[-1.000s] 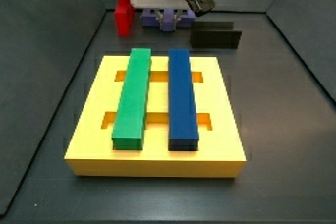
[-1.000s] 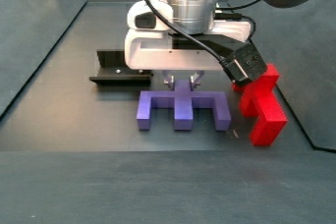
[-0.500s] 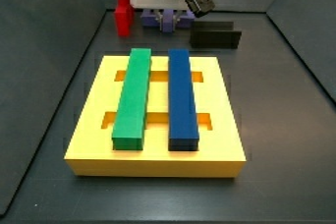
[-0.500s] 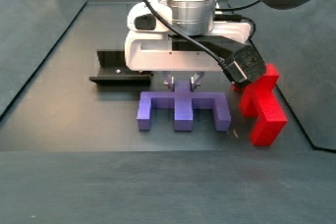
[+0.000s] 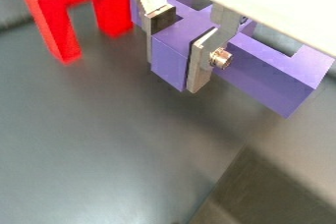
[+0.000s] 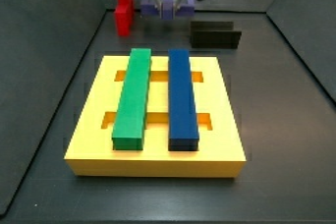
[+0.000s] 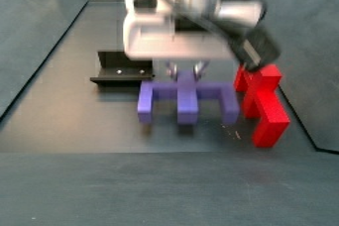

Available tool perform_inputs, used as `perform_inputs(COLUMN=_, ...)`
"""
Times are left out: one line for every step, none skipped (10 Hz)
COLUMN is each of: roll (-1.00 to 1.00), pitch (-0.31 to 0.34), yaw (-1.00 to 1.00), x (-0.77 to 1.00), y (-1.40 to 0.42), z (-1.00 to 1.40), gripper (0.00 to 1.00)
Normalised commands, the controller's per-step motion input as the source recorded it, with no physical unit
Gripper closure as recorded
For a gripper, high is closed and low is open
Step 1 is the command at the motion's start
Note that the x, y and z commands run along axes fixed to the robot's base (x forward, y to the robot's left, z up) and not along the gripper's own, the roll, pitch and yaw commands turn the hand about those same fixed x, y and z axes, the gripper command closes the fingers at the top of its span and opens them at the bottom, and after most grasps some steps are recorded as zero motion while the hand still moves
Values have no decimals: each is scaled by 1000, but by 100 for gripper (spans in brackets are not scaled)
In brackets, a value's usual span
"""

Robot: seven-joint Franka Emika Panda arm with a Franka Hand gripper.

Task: Pick up the purple object. Move up. Place the purple object on the fixture. Regrasp the purple object. Move to above the board. Insert the purple object.
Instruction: Move up, then place the purple object on the fixture.

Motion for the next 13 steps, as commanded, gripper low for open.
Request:
perform_inputs(roll=75, pitch=-13, yaw=-12, x=-29, y=-10, z=184, gripper=100)
perform_inputs(roll=0, pitch=0, yaw=0, x=-31, y=54, z=0, gripper=100)
perform_inputs(roll=37, pitch=0, yaw=0, x=0, y=0, z=0, gripper=100)
perform_inputs(roll=-51, pitch=29, yaw=0, x=309, y=-40, z=183, gripper=100)
perform_inputs(roll=-474, pitch=9, yaw=-71, x=654, y=-106, z=337, gripper=100)
perform_inputs(roll=-720, pitch=0, yaw=-46, x=683, y=-69, z=371, gripper=100)
perform_inputs(roll=-1000, pitch=-91, yaw=-91, x=600, y=9, z=223, gripper=100)
perform_inputs(roll=-1000, pitch=-209, yaw=-51, x=540, y=63, z=77, gripper=100)
perform_inputs(roll=-1000, pitch=-151, yaw=-60, x=597, y=0, z=151, gripper=100)
perform_inputs(roll=-1000, pitch=-74, yaw=-66, x=674, y=0, z=166, gripper=100)
perform_inputs(roll=-1000, pitch=-40, yaw=-69, x=703, y=-46, z=143, gripper=100)
perform_inputs(roll=-886, pitch=-20, yaw=-91, x=706, y=-151, z=220, gripper=100)
perform_inputs(roll=-423, pitch=3, yaw=-31, x=766, y=-443, z=314, gripper=100)
